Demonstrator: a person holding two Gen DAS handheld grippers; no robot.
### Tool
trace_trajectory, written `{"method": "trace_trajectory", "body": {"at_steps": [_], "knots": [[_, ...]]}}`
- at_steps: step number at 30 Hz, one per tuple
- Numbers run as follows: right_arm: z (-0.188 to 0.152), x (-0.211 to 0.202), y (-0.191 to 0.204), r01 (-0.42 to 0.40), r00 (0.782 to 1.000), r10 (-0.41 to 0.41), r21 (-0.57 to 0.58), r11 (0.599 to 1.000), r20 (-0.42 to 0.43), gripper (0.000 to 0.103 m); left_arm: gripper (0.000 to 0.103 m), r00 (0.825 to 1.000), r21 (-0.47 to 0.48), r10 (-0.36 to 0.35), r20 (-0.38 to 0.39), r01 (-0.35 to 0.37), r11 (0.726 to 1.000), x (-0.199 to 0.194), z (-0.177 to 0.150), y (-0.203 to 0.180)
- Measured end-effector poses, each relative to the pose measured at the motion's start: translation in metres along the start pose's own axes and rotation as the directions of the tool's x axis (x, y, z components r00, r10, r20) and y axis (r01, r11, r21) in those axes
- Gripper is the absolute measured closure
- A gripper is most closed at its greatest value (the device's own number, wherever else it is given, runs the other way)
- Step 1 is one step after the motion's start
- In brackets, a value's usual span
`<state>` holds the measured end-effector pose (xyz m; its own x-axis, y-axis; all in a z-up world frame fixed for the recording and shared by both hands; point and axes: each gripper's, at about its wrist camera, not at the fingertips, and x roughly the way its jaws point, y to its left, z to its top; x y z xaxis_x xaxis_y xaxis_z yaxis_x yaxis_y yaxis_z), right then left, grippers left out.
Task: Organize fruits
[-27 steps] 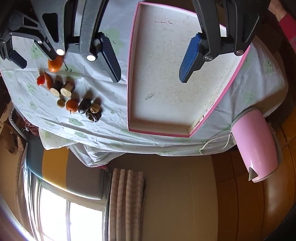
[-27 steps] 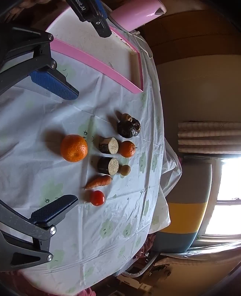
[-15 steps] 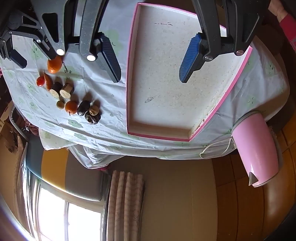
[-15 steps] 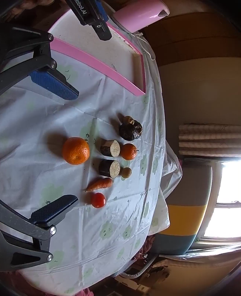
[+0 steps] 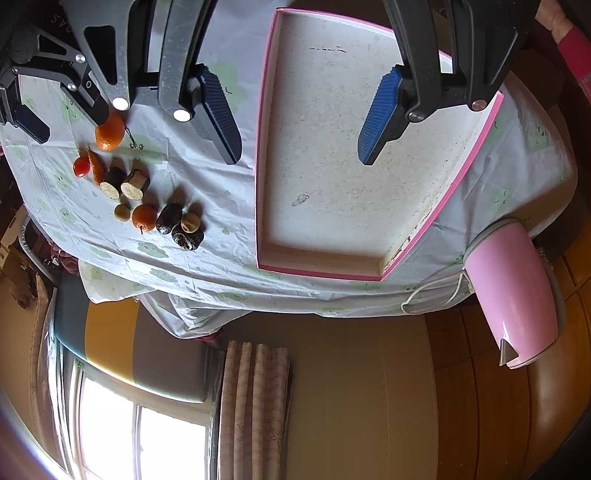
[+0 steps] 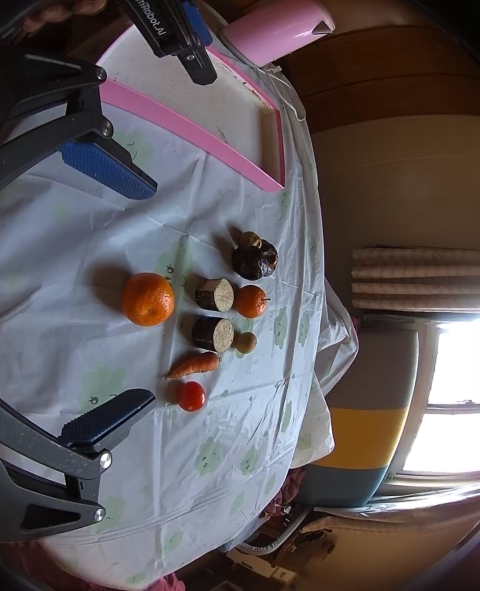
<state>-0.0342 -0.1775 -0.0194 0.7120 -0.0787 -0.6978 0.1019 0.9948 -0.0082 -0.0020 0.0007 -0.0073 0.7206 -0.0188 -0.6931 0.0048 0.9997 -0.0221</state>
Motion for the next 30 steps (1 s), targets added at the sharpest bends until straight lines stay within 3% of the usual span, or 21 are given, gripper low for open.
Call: {"method": "trace_trajectory", "body": {"at_steps": [30], "knots": [[-0.001, -0.004, -0.025, 0.036, 0.999, -0.037, 0.044, 0.998, 0.007, 0.000, 0.036, 0.997, 0.082, -0.075, -0.014, 0.076, 0.994, -0.005, -0.004, -0.022]]}}
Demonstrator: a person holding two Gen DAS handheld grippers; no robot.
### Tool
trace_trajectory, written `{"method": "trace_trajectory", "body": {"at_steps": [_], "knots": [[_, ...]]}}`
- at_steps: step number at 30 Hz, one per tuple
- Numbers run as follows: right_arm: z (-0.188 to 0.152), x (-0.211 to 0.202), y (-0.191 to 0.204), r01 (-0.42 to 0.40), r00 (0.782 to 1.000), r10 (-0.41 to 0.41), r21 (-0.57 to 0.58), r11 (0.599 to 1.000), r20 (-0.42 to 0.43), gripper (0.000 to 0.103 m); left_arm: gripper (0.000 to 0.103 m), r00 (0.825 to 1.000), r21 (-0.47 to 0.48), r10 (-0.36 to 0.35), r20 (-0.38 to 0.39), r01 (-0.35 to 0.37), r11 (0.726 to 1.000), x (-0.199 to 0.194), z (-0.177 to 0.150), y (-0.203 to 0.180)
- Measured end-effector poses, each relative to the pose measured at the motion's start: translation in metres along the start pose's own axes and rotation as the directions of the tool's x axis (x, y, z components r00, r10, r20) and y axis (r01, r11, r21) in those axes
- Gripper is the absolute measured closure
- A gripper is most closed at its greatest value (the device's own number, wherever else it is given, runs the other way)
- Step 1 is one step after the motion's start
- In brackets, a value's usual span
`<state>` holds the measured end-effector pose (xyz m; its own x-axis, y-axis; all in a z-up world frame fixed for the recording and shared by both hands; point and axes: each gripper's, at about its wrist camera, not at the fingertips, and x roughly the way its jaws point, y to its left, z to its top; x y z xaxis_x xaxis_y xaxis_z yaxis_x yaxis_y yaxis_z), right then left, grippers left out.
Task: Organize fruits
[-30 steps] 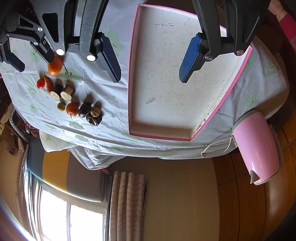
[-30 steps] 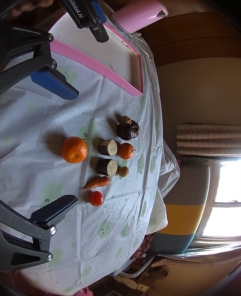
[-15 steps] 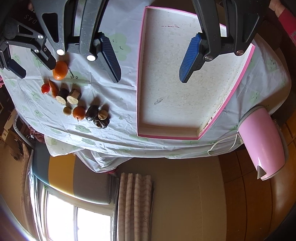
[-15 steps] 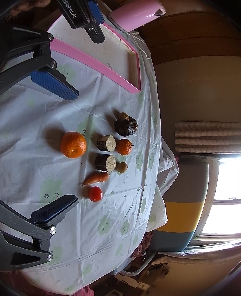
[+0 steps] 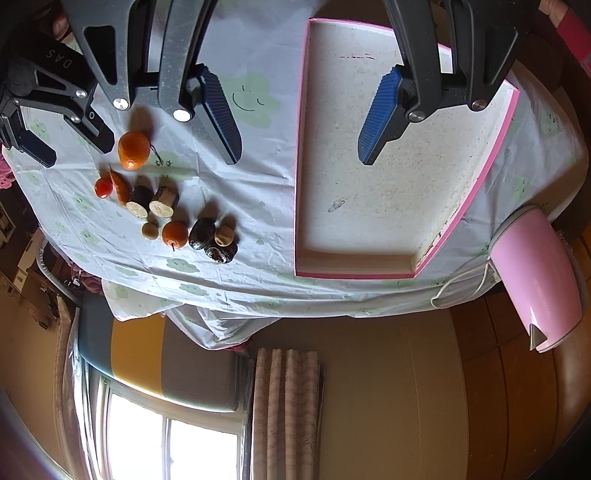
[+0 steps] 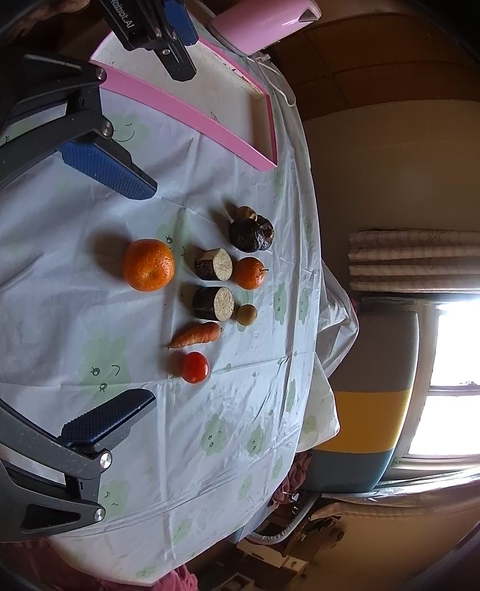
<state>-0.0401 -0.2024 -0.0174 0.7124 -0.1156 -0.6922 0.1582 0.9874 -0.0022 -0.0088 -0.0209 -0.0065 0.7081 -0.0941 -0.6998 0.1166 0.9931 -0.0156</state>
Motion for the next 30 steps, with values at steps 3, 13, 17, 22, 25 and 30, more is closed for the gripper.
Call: {"method": "trace_trajectory", "body": {"at_steps": [3, 13, 17, 22, 25, 30], "knots": [[0.001, -0.001, -0.003, 0.010, 1.000, -0.010, 0.004, 1.000, 0.003, 0.000, 0.036, 1.000, 0.005, -0.007, 0.001, 0.007, 1.000, 0.000, 0.000, -0.002], [0.000, 0.002, -0.010, 0.025, 1.000, -0.025, 0.016, 1.000, -0.007, 0.000, 0.036, 0.999, 0.015, -0.034, -0.009, 0.034, 0.999, 0.003, -0.001, -0.006], [0.000, 0.003, -0.012, 0.029, 1.000, -0.029, 0.019, 0.999, -0.009, 0.000, 0.036, 0.999, 0.023, -0.044, -0.009, 0.044, 0.999, 0.002, -0.002, -0.008], [-0.001, 0.004, -0.018, 0.037, 0.999, -0.036, 0.032, 0.999, -0.009, 0.000, 0.036, 0.998, 0.037, -0.056, -0.012, 0.056, 0.998, 0.002, -0.002, -0.012], [-0.001, 0.005, -0.023, 0.043, 0.999, -0.043, 0.041, 0.998, -0.011, 0.000, 0.036, 0.997, 0.049, -0.069, -0.016, 0.070, 0.996, 0.003, -0.002, -0.015], [0.000, 0.009, -0.035, 0.056, 0.998, -0.055, 0.065, 0.996, -0.019, 0.000, 0.036, 0.987, 0.068, -0.154, -0.049, 0.157, 0.985, 0.009, 0.000, -0.023]]}}
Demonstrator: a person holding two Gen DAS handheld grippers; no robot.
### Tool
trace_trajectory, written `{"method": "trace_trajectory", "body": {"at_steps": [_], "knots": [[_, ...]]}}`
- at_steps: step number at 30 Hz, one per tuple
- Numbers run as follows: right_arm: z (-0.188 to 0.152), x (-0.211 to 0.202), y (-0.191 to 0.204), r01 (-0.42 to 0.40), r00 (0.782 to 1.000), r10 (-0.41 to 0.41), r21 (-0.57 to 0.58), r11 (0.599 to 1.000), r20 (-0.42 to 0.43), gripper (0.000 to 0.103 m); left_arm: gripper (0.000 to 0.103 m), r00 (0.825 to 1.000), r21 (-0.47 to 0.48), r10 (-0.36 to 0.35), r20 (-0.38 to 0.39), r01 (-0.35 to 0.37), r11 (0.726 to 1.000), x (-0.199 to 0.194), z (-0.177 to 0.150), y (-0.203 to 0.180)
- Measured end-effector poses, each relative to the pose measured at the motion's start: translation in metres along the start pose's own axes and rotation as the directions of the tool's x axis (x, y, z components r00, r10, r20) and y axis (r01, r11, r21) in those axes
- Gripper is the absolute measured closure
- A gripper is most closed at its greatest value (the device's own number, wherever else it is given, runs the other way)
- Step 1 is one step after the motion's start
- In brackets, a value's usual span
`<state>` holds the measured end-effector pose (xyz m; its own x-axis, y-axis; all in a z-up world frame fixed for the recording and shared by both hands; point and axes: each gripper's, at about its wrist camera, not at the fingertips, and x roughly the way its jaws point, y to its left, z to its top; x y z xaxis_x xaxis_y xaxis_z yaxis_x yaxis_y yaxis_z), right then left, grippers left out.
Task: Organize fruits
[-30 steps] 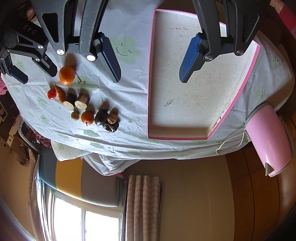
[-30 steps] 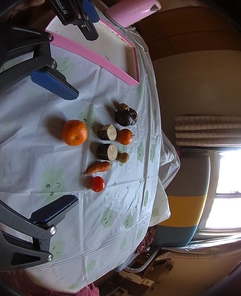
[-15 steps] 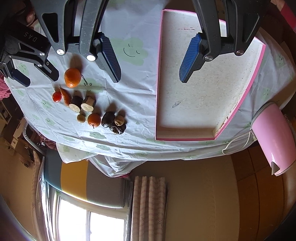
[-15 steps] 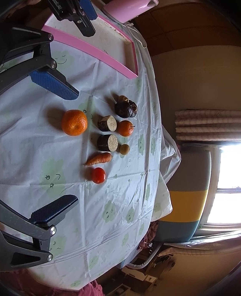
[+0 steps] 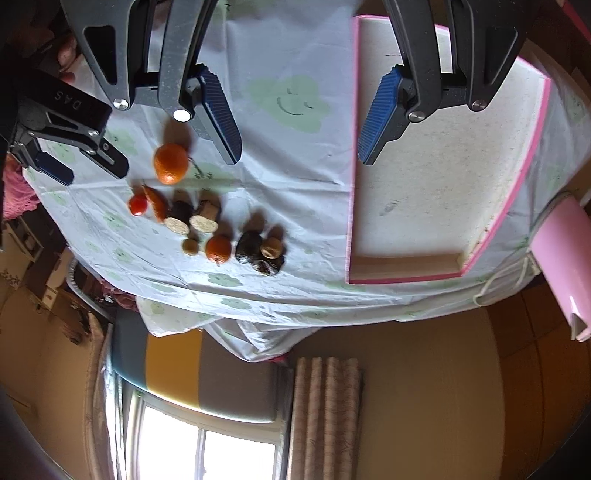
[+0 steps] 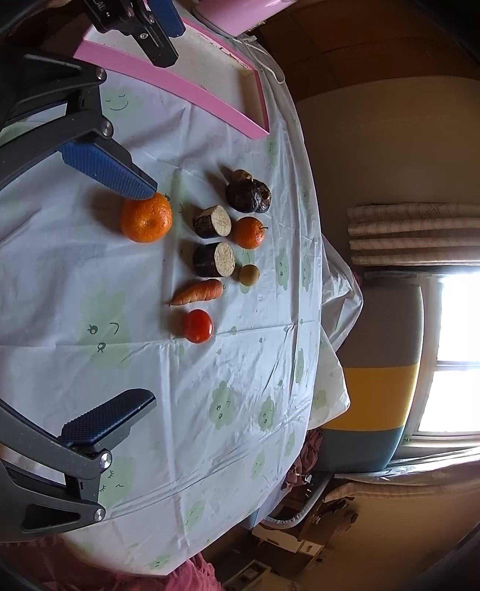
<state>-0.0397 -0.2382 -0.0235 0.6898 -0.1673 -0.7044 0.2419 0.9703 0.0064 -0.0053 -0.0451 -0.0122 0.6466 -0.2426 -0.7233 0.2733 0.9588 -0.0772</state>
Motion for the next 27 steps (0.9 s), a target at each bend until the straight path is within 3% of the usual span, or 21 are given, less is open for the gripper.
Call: {"method": "trace_trajectory", "body": {"at_steps": [6, 10, 14, 16, 17, 19, 21, 25, 27], "knots": [[0.001, 0.010, -0.026, 0.005, 0.999, -0.002, 0.066, 0.998, -0.044, 0.000, 0.036, 0.978, -0.008, -0.183, -0.100, 0.183, 0.983, 0.018, 0.004, -0.015], [0.001, 0.012, -0.042, 0.011, 0.999, -0.006, 0.103, 0.995, -0.045, 0.000, 0.036, 0.959, -0.018, -0.214, -0.185, 0.215, 0.977, 0.037, 0.003, -0.024], [0.000, 0.014, -0.053, 0.002, 0.999, 0.004, 0.120, 0.993, -0.050, 0.003, 0.036, 0.957, 0.016, -0.214, -0.193, 0.221, 0.975, 0.047, 0.002, -0.036], [-0.001, 0.016, -0.056, -0.008, 0.998, 0.016, 0.133, 0.991, -0.055, 0.005, 0.031, 0.950, 0.025, -0.242, -0.197, 0.251, 0.968, 0.052, 0.003, -0.044], [-0.002, 0.017, -0.058, -0.010, 0.998, 0.018, 0.137, 0.990, -0.058, 0.008, 0.022, 0.944, 0.035, -0.261, -0.201, 0.273, 0.961, 0.054, 0.004, -0.050], [-0.003, 0.020, -0.061, -0.016, 0.997, 0.026, 0.146, 0.989, -0.069, 0.014, 0.022, 0.938, 0.067, -0.279, -0.206, 0.298, 0.952, 0.058, 0.006, -0.062], [-0.003, 0.022, -0.064, -0.015, 0.997, 0.027, 0.151, 0.988, -0.076, 0.018, 0.032, 0.929, 0.076, -0.294, -0.223, 0.318, 0.945, 0.064, 0.007, -0.073], [-0.003, 0.028, -0.072, -0.024, 0.995, 0.040, 0.167, 0.986, -0.092, 0.041, 0.044, 0.915, 0.074, -0.306, -0.262, 0.335, 0.939, 0.083, 0.008, -0.086], [0.000, 0.030, -0.075, -0.034, 0.994, 0.051, 0.169, 0.985, -0.094, 0.052, 0.058, 0.905, 0.054, -0.313, -0.289, 0.341, 0.938, 0.092, 0.008, -0.089]]}}
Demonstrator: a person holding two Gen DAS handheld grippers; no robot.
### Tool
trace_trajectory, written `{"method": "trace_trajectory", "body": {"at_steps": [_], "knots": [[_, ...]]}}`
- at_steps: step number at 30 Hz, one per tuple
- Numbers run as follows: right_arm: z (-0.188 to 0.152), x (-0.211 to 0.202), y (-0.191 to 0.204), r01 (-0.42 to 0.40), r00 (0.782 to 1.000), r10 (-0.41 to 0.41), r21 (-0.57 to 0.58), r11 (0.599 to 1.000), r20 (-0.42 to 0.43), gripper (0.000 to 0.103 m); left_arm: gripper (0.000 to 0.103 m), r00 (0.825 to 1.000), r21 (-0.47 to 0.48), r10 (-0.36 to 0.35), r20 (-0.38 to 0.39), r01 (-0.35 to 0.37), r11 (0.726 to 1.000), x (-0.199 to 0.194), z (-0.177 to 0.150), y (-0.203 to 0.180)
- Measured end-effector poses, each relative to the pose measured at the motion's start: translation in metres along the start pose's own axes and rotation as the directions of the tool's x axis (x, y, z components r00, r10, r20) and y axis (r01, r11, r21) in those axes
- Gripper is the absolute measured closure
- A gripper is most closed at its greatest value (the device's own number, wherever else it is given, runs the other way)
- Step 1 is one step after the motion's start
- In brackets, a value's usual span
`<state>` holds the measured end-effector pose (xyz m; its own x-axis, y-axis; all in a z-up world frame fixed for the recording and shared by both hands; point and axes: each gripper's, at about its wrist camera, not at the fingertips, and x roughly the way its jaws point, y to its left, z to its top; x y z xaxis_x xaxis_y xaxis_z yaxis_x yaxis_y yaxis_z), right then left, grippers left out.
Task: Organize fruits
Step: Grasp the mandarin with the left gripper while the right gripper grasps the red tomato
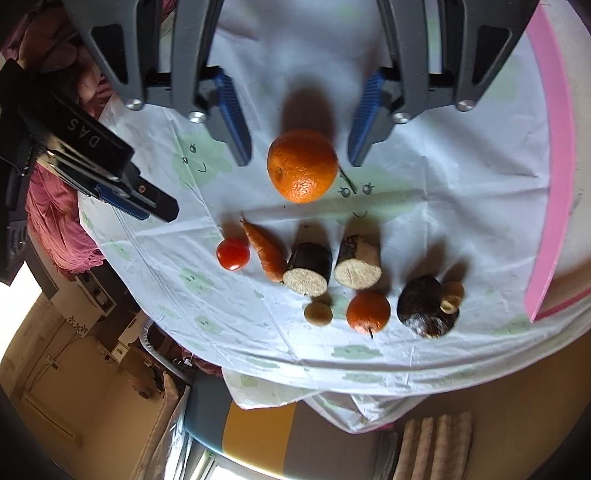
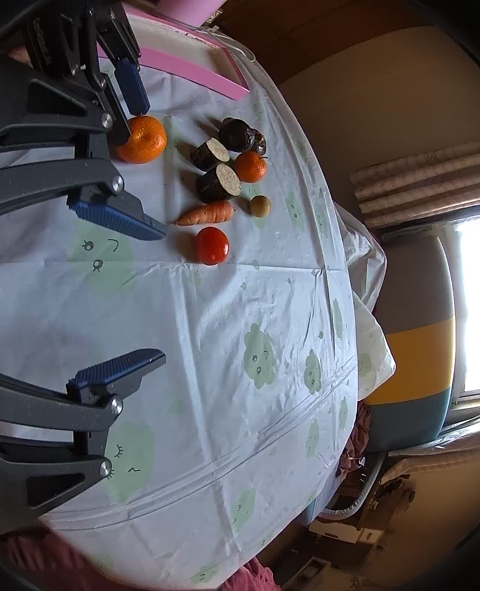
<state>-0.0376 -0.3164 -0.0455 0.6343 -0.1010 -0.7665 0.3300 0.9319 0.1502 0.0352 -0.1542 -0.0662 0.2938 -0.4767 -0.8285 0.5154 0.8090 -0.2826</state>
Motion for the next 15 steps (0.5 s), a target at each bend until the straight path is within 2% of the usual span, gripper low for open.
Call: {"method": "trace_trajectory", "body": {"at_steps": [1, 3, 7, 11, 15], "knots": [[0.001, 0.001, -0.001, -0.011, 1.000, 0.011, -0.002, 1.000, -0.003, 0.057, 0.059, 1.000, -0.004, 0.000, -0.001, 0.000, 1.000, 0.003, 0.000, 0.001], [0.005, 0.005, -0.002, -0.053, 0.998, 0.053, -0.004, 0.999, -0.018, 0.058, 0.063, 1.000, -0.018, -0.013, 0.014, 0.014, 1.000, 0.003, 0.000, 0.004], [0.013, 0.011, 0.008, -0.118, 0.993, 0.117, -0.043, 0.992, -0.029, 0.062, 0.065, 0.998, -0.035, -0.044, 0.036, 0.046, 0.998, -0.004, -0.004, 0.013], [0.023, 0.024, 0.024, -0.119, 0.993, 0.116, -0.099, 0.988, -0.033, 0.066, 0.066, 0.996, -0.051, -0.032, 0.078, 0.036, 0.998, -0.016, -0.010, 0.020], [0.035, 0.043, 0.023, -0.120, 0.991, 0.116, -0.061, 0.991, -0.058, 0.066, 0.066, 0.993, -0.065, -0.017, 0.118, 0.025, 0.998, -0.034, -0.012, 0.029]]}}
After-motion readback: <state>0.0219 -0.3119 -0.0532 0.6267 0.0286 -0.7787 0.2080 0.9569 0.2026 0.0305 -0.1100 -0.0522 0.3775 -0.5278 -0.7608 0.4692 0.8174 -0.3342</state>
